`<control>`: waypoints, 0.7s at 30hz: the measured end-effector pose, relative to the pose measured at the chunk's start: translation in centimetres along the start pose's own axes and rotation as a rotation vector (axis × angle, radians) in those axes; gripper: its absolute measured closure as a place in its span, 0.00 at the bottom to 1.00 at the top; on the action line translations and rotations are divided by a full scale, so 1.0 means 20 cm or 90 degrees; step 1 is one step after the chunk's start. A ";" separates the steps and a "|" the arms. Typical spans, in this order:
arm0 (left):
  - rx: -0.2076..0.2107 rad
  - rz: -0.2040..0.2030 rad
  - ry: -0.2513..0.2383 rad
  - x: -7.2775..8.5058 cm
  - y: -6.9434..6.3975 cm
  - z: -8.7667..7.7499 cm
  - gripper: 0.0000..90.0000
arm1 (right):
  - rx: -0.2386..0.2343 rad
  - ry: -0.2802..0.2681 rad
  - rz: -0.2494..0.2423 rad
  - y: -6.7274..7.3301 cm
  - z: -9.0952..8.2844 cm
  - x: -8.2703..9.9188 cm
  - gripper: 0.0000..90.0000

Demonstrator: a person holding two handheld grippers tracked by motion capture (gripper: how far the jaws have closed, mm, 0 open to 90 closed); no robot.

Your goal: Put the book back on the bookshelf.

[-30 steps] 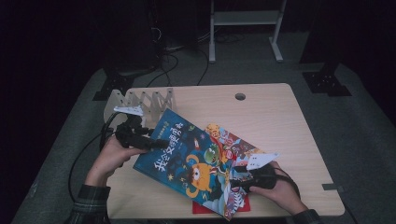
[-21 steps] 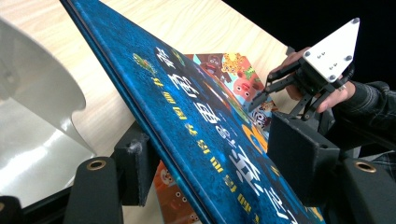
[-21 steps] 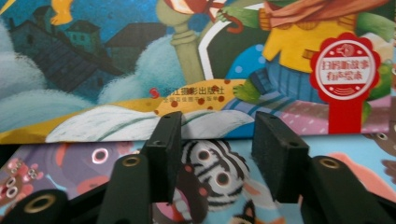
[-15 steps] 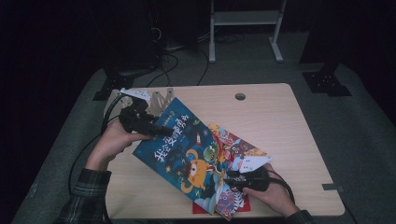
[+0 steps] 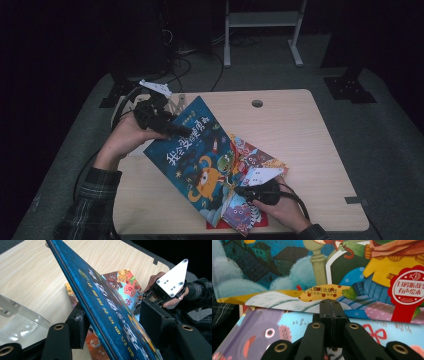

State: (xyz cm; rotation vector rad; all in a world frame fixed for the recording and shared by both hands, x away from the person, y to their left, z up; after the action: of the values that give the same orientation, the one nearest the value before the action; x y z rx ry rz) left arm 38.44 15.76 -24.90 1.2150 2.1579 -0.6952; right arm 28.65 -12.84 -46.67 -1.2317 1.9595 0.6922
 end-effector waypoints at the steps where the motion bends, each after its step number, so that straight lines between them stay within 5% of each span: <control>1: -0.004 0.003 0.002 -0.01 0.00 0.00 0.47 | 0.002 0.000 -0.002 0.00 0.01 0.00 0.99; 14: -0.015 -0.005 0.032 -0.13 0.00 -0.04 0.68 | 0.011 -0.005 0.000 0.01 0.05 -0.04 0.96; 16: 0.004 -0.006 0.022 -0.14 0.00 -0.05 0.74 | 0.015 -0.004 -0.001 0.01 0.07 -0.05 0.95; 21: -0.016 -0.016 0.043 -0.18 0.01 -0.05 0.78 | 0.014 -0.004 -0.001 0.00 0.09 -0.06 0.94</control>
State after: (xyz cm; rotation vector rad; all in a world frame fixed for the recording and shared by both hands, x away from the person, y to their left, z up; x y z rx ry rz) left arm 39.87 14.34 -21.83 1.2173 2.2344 -0.6443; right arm 29.49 -10.84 -46.70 -1.2157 1.9567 0.6708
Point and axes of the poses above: each handheld gripper's, and its own axes: z roughly forward along the jaws, x roughly out of its underside, y roughly to its left, the point moved 2 cm from there along z, roughly forward along the jaws, and after that the axes turned 3 degrees about -x, right-handed, at the moved point
